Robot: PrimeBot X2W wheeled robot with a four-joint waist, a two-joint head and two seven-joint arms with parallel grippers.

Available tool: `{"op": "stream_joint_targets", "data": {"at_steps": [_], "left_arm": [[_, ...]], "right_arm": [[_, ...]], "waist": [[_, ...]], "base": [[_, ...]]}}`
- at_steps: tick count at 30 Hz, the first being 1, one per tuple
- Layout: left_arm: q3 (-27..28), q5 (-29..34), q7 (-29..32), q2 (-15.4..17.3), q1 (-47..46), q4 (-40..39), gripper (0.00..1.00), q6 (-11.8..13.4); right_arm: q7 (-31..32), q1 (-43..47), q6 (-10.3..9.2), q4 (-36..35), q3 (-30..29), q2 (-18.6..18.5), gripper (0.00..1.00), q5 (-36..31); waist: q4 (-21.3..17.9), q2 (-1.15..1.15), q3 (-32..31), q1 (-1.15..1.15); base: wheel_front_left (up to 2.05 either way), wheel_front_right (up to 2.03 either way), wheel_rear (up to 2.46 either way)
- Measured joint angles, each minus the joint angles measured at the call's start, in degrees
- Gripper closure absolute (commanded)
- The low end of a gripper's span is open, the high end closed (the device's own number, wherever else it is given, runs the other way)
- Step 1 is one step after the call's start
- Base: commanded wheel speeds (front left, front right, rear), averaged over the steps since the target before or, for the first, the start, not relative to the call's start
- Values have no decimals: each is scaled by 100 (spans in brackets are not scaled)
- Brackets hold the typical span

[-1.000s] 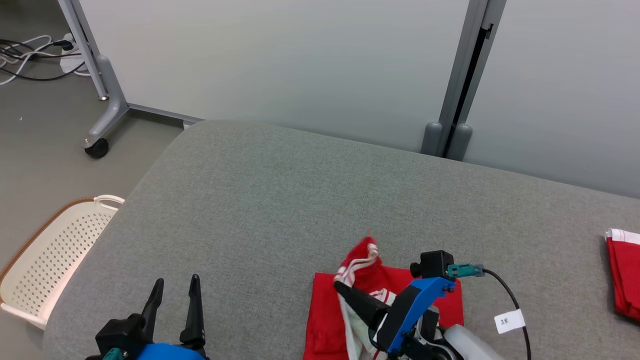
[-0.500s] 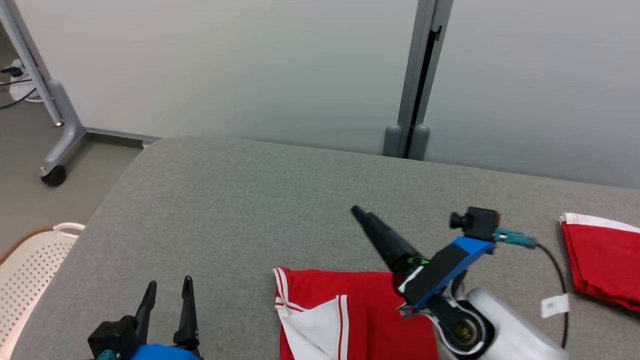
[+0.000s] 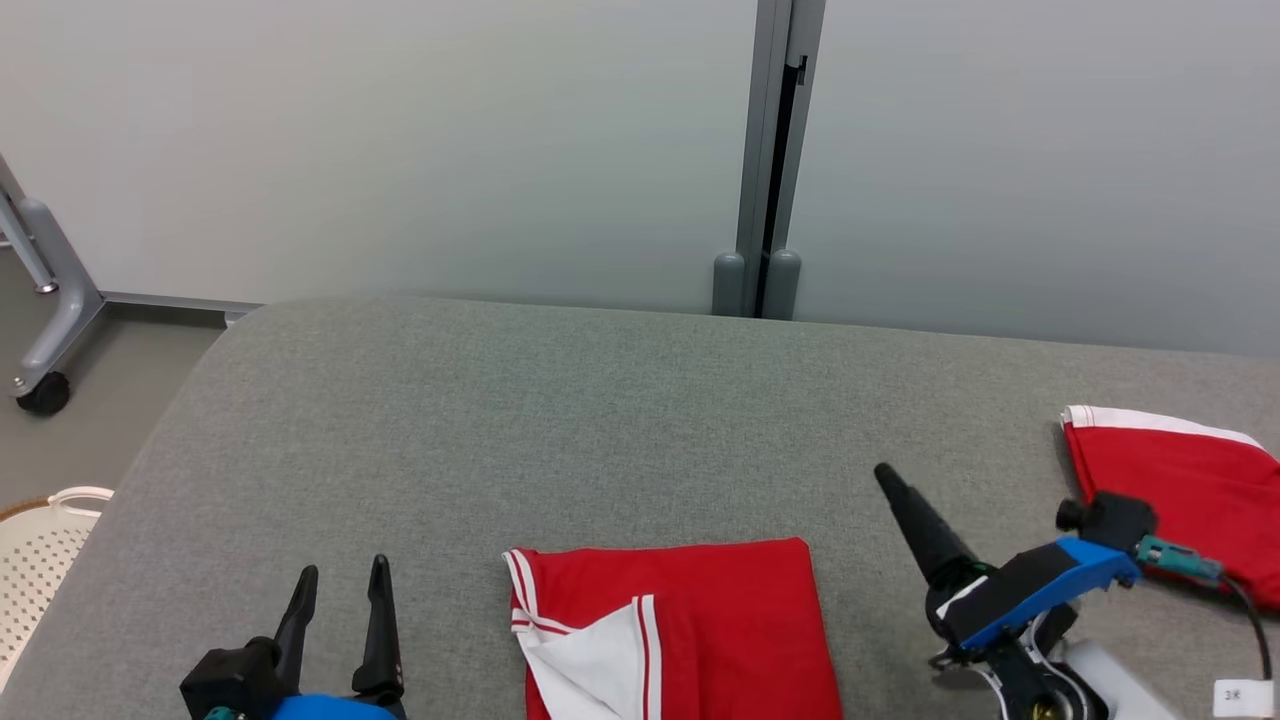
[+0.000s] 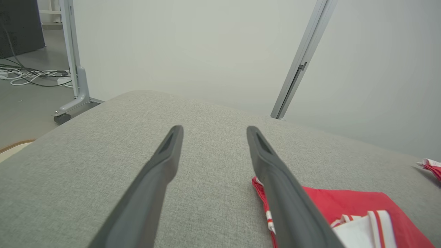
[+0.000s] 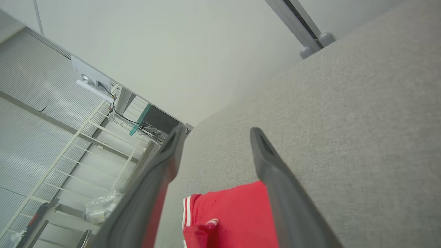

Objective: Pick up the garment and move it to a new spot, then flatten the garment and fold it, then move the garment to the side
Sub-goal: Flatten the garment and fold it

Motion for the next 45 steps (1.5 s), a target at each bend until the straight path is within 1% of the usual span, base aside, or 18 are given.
{"op": "stream_joint_targets", "data": {"at_steps": [1,2,5,9,14,17,20,22,26,28,30,33,35,41,42,43,44,45], "left_arm": [[-8,19,0,-9,-1,0,0,-2],[-23,20,0,-18,-1,1,0,-15],[-29,48,-1,-14,-3,19,0,-20],[-33,69,0,-16,-15,35,0,-25],[-22,69,0,-15,-19,70,0,-25],[-34,69,-1,-19,-21,97,0,-52],[-27,68,-1,-18,-27,111,0,-62],[-26,69,-1,-19,-27,121,0,-65],[-8,68,-1,-20,-30,135,0,-66],[21,67,-1,-21,-30,135,0,-64],[35,67,-1,-16,-32,129,0,-59],[56,67,-1,-15,-34,109,0,-59],[68,68,-1,-19,-33,94,0,-59],[111,115,-2,-26,-31,-24,0,-66],[130,120,-2,-26,-31,-56,0,-66],[144,129,-1,-27,-30,-90,0,-66],[160,143,-2,-26,-29,-121,0,-67],[176,171,-1,-25,-29,-147,0,-67]], "right_arm": [[124,29,0,57,-10,83,85,180],[247,65,0,138,-27,183,100,352],[712,119,0,490,16,453,100,760],[1294,106,0,1078,155,805,100,1088],[1705,-68,0,1764,245,1221,100,1294],[1998,-160,0,1967,310,1427,100,1427],[2310,-180,0,2145,550,1567,100,1424],[2431,-181,0,2142,725,1629,100,1402],[2719,-103,0,1901,1115,1691,100,1373],[2765,-53,-1,1709,1250,1705,100,1367],[2789,-48,0,1424,1292,1701,100,1367],[2627,-58,0,850,1207,1675,100,1293],[2449,-64,0,433,1090,1556,100,1206],[1764,-64,0,-694,694,797,100,746],[1634,-74,0,-869,622,671,96,657],[1504,-93,0,-1043,560,532,60,547],[1352,-122,0,-1194,501,388,17,411],[1207,-159,0,-1300,450,246,0,277]], "waist": [[9,0,8,0],[29,0,12,0],[129,0,12,0],[327,1,10,0],[584,0,47,0],[725,0,81,0],[831,0,115,0],[870,0,134,0],[892,0,139,0],[858,0,144,0],[798,1,145,0],[678,0,138,0],[579,0,134,0],[225,0,100,0],[157,0,96,0],[86,0,92,0],[15,0,88,0],[-56,0,84,0]], "base": [[0,0,0],[0,0,0],[0,0,0],[0,0,0],[0,0,0],[0,0,0],[0,0,0],[0,0,0],[0,0,0],[0,0,0],[0,0,0],[0,0,0],[0,0,0],[0,0,0],[0,0,0],[0,0,0],[0,0,0],[0,0,0]]}}
